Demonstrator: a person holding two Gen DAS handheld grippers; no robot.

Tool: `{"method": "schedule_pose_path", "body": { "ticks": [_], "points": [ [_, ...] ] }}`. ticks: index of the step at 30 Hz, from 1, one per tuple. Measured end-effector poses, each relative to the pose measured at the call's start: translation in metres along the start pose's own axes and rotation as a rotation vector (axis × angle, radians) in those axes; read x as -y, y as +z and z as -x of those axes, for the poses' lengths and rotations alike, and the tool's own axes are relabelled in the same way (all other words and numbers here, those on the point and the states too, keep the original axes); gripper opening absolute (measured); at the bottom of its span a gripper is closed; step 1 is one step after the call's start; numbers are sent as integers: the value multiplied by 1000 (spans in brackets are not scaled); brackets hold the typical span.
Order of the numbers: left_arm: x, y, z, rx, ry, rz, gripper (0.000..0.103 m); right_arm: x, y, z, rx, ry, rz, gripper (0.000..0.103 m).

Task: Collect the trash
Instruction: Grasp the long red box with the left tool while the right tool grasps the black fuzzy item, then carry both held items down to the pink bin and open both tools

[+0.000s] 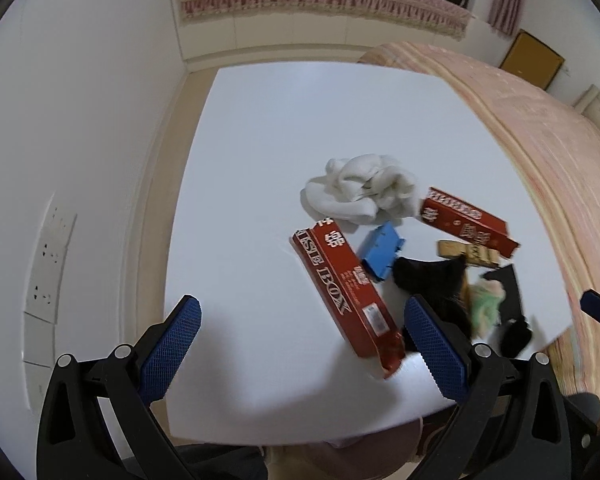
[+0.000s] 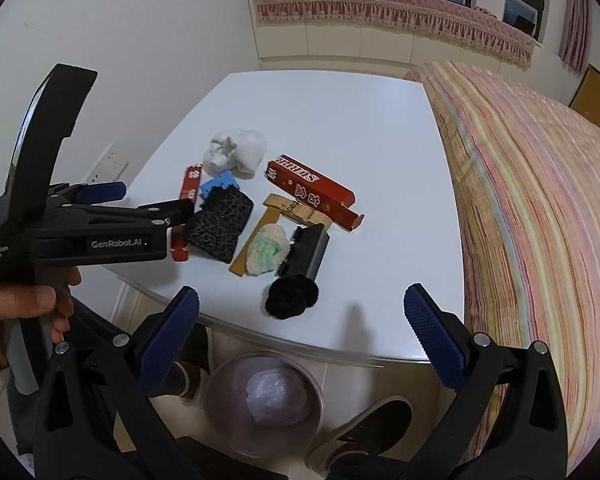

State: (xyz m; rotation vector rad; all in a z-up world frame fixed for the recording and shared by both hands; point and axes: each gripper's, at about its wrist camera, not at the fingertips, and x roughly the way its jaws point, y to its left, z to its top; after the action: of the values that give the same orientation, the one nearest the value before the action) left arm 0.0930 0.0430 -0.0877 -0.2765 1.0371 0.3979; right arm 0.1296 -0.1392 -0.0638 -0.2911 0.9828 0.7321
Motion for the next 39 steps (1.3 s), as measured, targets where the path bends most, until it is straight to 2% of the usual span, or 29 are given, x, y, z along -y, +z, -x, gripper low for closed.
{"method": "schedule_pose_path", "body": {
  "ticks": [5, 7, 10, 11, 15, 17, 19, 22, 25, 33, 39],
  "points": [
    [2, 0, -8, 6, 17, 4, 97, 4, 0, -12, -13, -1, -12, 100],
    [2, 1, -10, 7, 25, -2, 90, 5, 1, -17, -17, 3, -13, 99],
    [1, -1, -11, 9, 23, -17, 84, 3, 2, -23, -33, 2, -10, 83],
    [0, -1, -10, 11, 21, -21, 84, 3, 1, -24, -36, 2, -9, 81],
    [1, -4, -6, 25, -1, -51, 67, 3, 1, -28, -42, 1, -5, 70],
    [0, -6, -3, 33, -10, -62, 54, 3, -1, -29, -47, 6, -3, 61],
    [-3, -6, -1, 34, -33, -64, 40, 3, -1, -29, -44, 4, 0, 56],
    [-7, -7, 1, 31, -56, -73, 21, 5, -1, -28, -38, 4, -1, 38],
    [-9, -9, 2, 32, -83, -82, 19, 6, 1, -28, -42, 8, 0, 23],
    [-10, -18, 16, 62, -137, -117, 16, 7, -2, -19, -30, 36, -16, 20],
    [-9, -31, 43, 95, -171, -164, 16, 2, -7, 3, -5, 65, -17, 20]
  ]
}}
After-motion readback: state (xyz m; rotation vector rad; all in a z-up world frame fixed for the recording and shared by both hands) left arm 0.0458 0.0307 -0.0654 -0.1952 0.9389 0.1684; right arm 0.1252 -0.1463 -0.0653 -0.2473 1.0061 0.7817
